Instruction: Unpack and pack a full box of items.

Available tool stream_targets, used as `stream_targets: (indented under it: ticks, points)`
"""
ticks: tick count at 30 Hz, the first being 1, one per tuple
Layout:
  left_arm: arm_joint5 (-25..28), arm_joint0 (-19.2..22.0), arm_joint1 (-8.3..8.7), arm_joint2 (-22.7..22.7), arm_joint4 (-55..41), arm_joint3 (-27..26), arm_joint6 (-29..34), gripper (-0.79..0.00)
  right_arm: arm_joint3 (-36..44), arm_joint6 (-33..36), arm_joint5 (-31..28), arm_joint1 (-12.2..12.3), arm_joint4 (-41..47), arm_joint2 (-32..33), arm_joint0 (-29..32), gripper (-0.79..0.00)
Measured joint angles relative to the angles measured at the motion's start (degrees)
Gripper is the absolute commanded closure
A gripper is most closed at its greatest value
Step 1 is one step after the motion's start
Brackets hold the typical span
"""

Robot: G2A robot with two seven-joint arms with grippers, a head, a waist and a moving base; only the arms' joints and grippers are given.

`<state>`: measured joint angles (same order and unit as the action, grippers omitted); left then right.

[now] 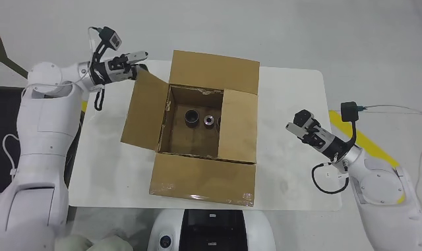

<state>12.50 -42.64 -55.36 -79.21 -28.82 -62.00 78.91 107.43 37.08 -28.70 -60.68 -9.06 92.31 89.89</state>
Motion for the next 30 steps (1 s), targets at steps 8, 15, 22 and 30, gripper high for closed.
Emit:
stream_targets:
  ticks: [8, 15, 22, 30]
  points:
    - [-3.0, 1.3, -0.72, 2.4, -6.2, -2.3, 2.2, -0.785, 0.0, 0.0, 0.0, 0.0, 0.0, 0.0, 0.0, -0.785]
    - [-4.6, 2.5, -1.57, 6.0, -7.6, -4.2, 1.8, -0.785, 0.0, 0.0, 0.0, 0.0, 0.0, 0.0, 0.0, -0.785]
    - [-4.6, 2.7, -2.27, 9.8, -6.2, -6.6, 1.6, -0.785, 0.0, 0.0, 0.0, 0.0, 0.0, 0.0, 0.0, -0.785]
    - [-5.3, 2.8, -2.85, 13.9, -2.6, -8.1, 1.7, -0.785, 0.0, 0.0, 0.0, 0.0, 0.0, 0.0, 0.0, -0.785]
